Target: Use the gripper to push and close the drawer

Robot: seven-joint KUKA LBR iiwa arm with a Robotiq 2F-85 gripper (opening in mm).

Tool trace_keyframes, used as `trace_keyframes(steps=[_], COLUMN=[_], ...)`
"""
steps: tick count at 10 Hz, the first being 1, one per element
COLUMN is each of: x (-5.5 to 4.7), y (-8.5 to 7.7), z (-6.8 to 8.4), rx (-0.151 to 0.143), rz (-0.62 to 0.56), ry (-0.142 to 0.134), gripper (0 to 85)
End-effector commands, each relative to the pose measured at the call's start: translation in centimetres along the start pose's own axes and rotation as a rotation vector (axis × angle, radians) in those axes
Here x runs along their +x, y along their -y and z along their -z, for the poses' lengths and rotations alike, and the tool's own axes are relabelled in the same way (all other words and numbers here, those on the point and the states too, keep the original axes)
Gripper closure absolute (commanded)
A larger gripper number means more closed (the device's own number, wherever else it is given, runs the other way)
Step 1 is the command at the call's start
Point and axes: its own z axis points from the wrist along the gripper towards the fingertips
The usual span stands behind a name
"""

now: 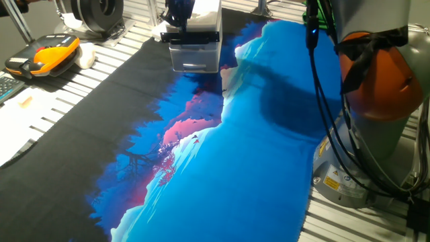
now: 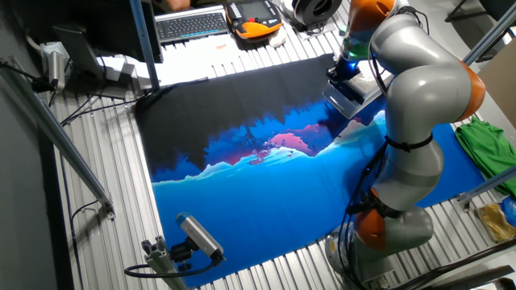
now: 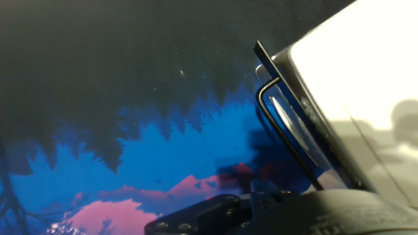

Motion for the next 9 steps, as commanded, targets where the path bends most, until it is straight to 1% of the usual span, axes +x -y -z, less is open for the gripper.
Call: trace_keyframes(steps=[1,2,4,5,7,9], x=[0.4,0.9,1.7,2.0,2.6,3.1], y=[-0.2,-0.6,-1.0,-1.0,-1.3,-1.5], z=[0.3,0.7,1.6,2.1,3.0,3.6], rx=[0.0,0.006,0.014,0.021,0.027,0.032], rz=[-0.006,-0.014,-0.021,-0.022,-0.026,-0.031], ry=[0.001,0.008,0.015,0.019,0.024,0.029], gripper=[85.0,85.0,85.0,85.0,85.0,85.0])
